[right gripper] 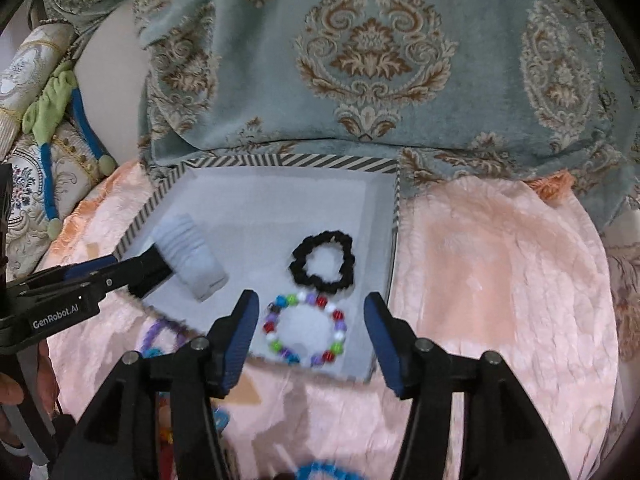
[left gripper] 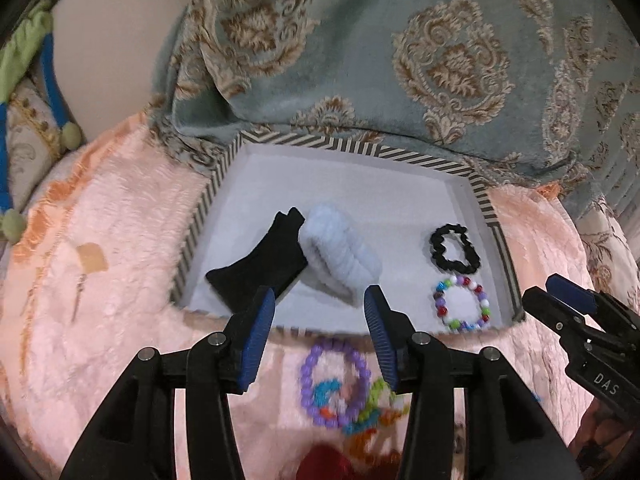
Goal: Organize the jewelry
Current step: 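Place the blue scrunchie in the tray with the left tool while the right tool drops the black scrunchie there, then move both tools back toward the red bow and brown scrunchie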
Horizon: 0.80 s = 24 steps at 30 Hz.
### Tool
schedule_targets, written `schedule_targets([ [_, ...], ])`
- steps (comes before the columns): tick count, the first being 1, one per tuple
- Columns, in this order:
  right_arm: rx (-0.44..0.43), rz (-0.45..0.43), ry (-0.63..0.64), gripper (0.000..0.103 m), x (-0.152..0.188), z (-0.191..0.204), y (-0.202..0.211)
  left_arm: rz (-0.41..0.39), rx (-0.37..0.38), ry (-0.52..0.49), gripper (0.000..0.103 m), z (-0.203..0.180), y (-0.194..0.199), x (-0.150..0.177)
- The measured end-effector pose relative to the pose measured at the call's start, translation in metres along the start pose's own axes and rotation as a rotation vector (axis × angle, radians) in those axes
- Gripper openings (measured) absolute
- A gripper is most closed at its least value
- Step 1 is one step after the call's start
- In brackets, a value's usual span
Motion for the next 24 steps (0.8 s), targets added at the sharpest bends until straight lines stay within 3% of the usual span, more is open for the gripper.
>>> schedule_targets([
  [17, -0.003, -0.049, 0.006, 0.064, 0.062, 0.04, 0.095, -0.088, -0.073, 0.003, 0.03, 0.007, 0.097, 0.057],
  [20, -0.009, -0.058, -0.006, 0.071, 0.071, 0.042, 0.11, -0.097, -0.08, -0.004, 0.03, 0.006, 0.109, 0.066],
  [24, -0.012, -0.063, -0.009, 0.072, 0.08, 0.045, 0.125, -0.115, -0.086, -0.004, 0.03, 0.005, 0.125, 0.077],
])
Point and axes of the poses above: each gripper's, at about its wrist camera, not at the fingertips, and y roughly against the way its jaws point, z to its left, x to its underside, the point moved 7 cm from there along -y, roughly the way its jaws point, and after that the axes turned 5 degrees about -y, right-handed, at the moved point
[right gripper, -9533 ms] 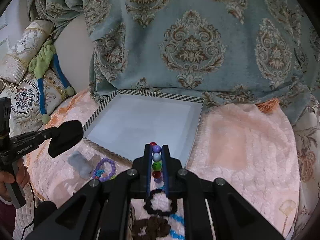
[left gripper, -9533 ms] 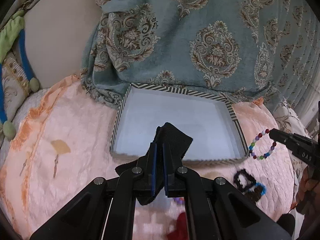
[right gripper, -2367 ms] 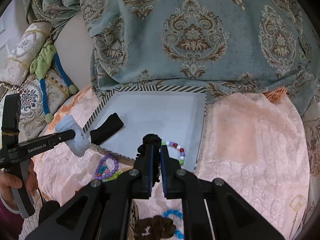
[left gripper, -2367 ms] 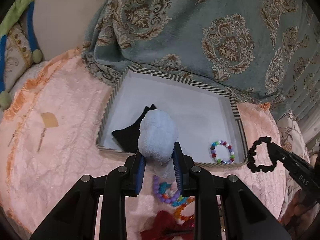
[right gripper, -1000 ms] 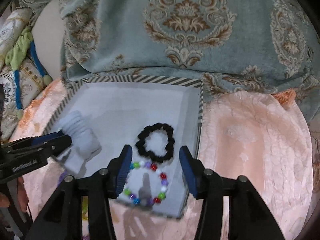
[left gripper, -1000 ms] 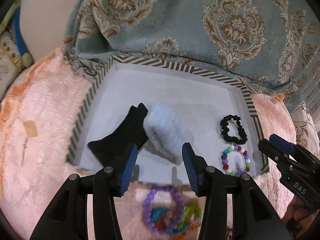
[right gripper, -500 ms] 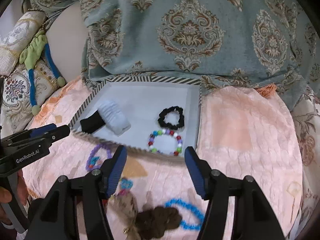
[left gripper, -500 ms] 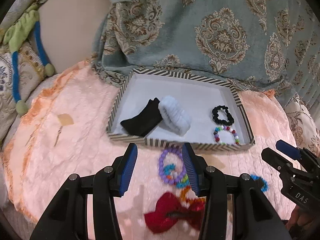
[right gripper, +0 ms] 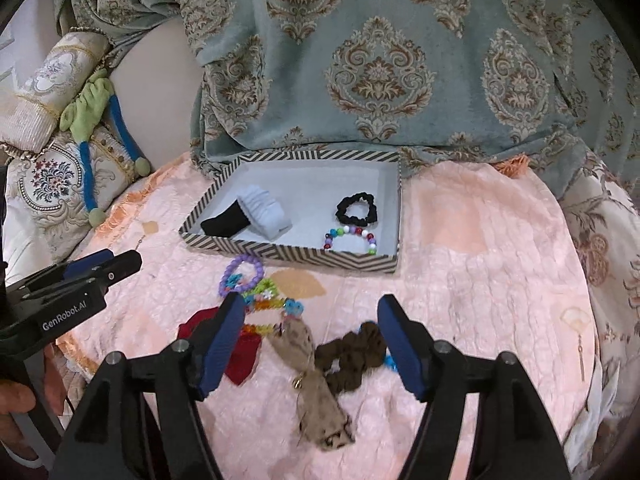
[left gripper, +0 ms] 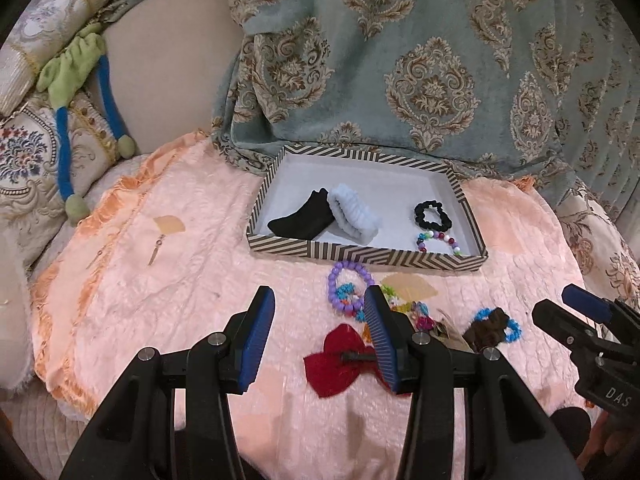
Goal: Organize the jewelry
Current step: 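Move both tools back toward the red bow and brown scrunchie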
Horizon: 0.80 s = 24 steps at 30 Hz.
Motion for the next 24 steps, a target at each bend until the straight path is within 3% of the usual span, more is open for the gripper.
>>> schedule_targets([
  [10, -0.001, -0.035, 0.015, 0.072, 0.007, 0.009, 0.033, -0.069, -0.017, -0.024, 0.03, -0.001, 0.039, 0.005],
  [24, -0.011, -0.056, 0.046, 0.076, 0.004, 0.024, 0.049, -0.094, -0.013, -0.002, 0.03, 0.006, 0.052, 0.006],
])
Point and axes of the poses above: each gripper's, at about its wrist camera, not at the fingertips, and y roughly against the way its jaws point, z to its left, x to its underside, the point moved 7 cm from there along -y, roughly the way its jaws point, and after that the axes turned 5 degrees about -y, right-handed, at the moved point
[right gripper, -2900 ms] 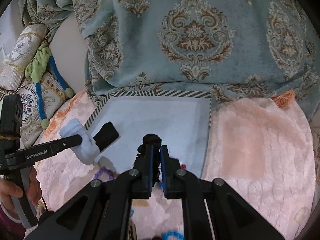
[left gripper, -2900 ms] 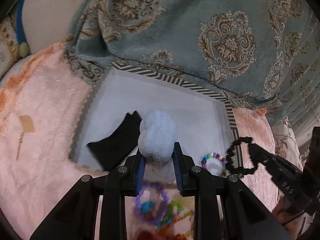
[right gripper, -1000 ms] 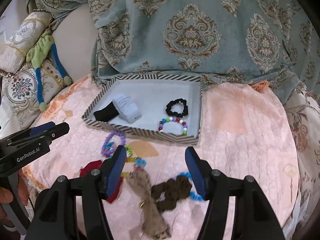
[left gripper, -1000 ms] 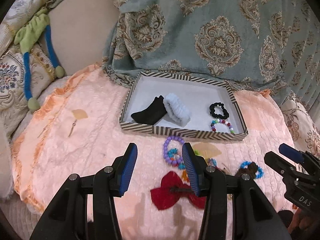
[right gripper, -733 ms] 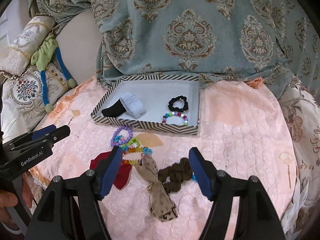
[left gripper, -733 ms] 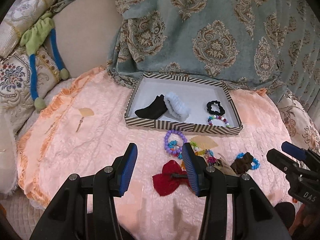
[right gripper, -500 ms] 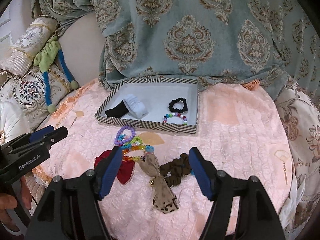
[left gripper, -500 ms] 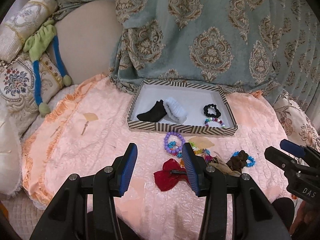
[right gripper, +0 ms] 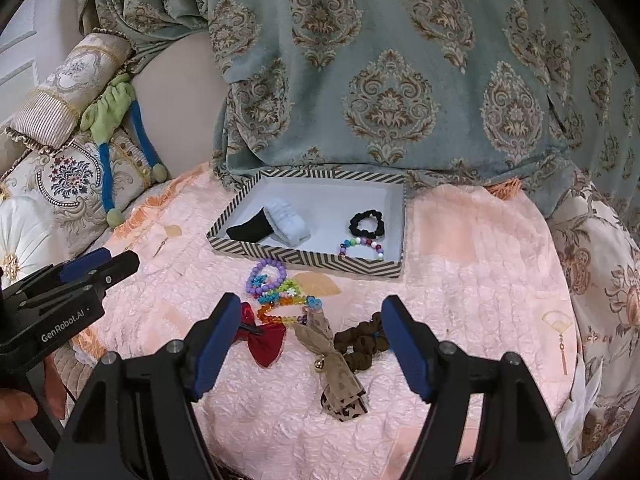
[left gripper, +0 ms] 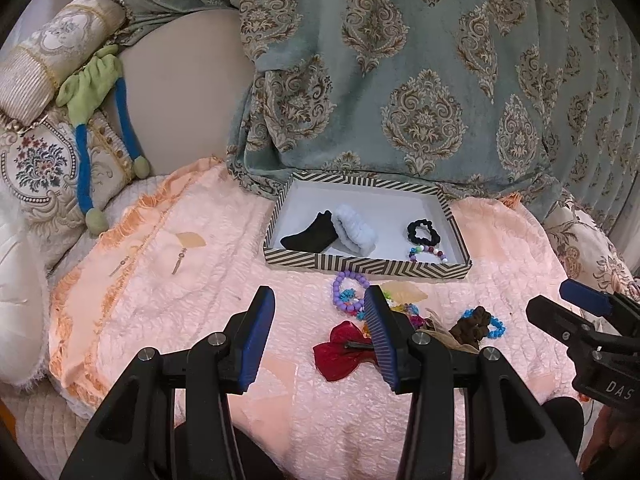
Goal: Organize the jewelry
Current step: 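Move both tools back toward the red bow and brown scrunchie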
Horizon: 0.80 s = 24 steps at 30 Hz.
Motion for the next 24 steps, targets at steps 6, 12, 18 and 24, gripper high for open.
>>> schedule_targets([
  [6, 0.0, 0.0, 0.002, 0.076, 0.0, 0.0, 0.001, 0.005, 0.006, 0.002, 0.03, -0.002, -0.001, 0.002],
  [12, -0.001, 0.006, 0.002, 0.076, 0.001, 0.001, 0.001, 0.017, 0.019, 0.001, 0.03, -0.004, -0.005, 0.006],
  [18, 0.002, 0.016, -0.001, 0.076, 0.004, -0.003, -0.003, 0.062, 0.104, 0.044, 0.03, 0.003, -0.016, 0.007],
  [24, 0.017, 0.035, -0.026, 0.076, 0.011, -0.021, -0.012, 0.152, 0.217, 0.151, 0.03, 0.017, -0.037, 0.015],
])
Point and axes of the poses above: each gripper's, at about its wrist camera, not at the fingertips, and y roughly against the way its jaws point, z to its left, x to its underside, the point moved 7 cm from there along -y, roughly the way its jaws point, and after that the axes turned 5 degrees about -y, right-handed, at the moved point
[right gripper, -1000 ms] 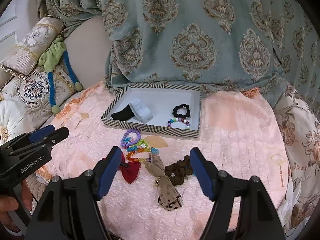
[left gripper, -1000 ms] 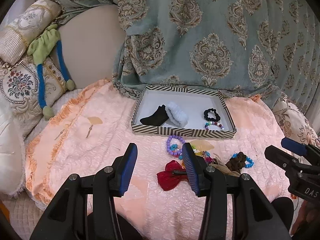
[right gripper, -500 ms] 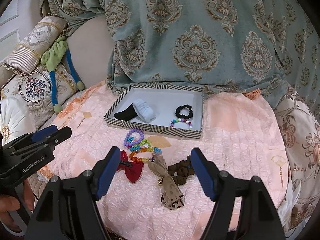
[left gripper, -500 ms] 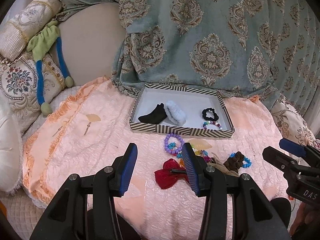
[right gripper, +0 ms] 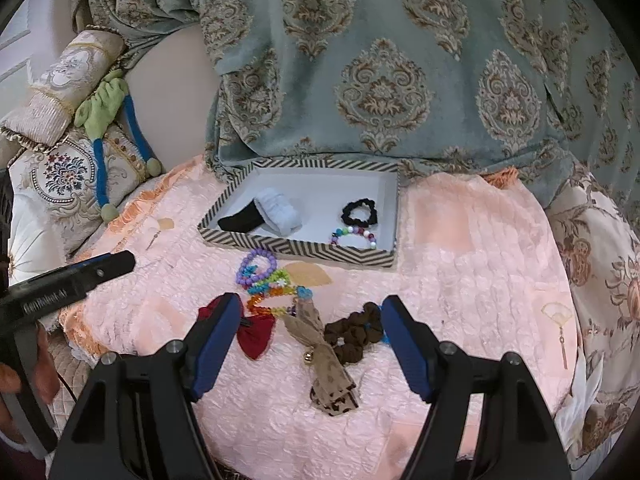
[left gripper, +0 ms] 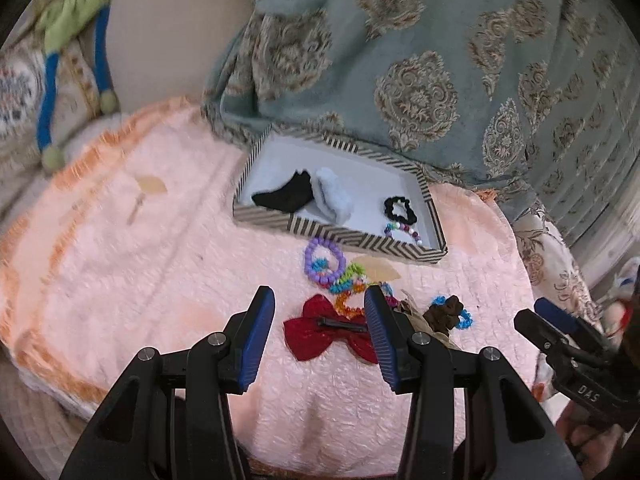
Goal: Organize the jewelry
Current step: 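Move both tools back toward the red bow and brown scrunchie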
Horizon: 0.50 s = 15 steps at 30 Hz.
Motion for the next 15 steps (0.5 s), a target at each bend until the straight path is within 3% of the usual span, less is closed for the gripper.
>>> schedule_targets([
  [6, 0.028, 0.064, -0.054, 0.076, 0.015, -0.031, -0.022, 0.098, 0.02, 0.049, 0.031, 0.011, -0.034, 0.019],
  [15, 0.055, 0.103, -0.104, 0.076, 0.028, -0.064, -0.042, 0.15, 0.042, 0.046, 0.031, 0.009, -0.056, 0.029],
])
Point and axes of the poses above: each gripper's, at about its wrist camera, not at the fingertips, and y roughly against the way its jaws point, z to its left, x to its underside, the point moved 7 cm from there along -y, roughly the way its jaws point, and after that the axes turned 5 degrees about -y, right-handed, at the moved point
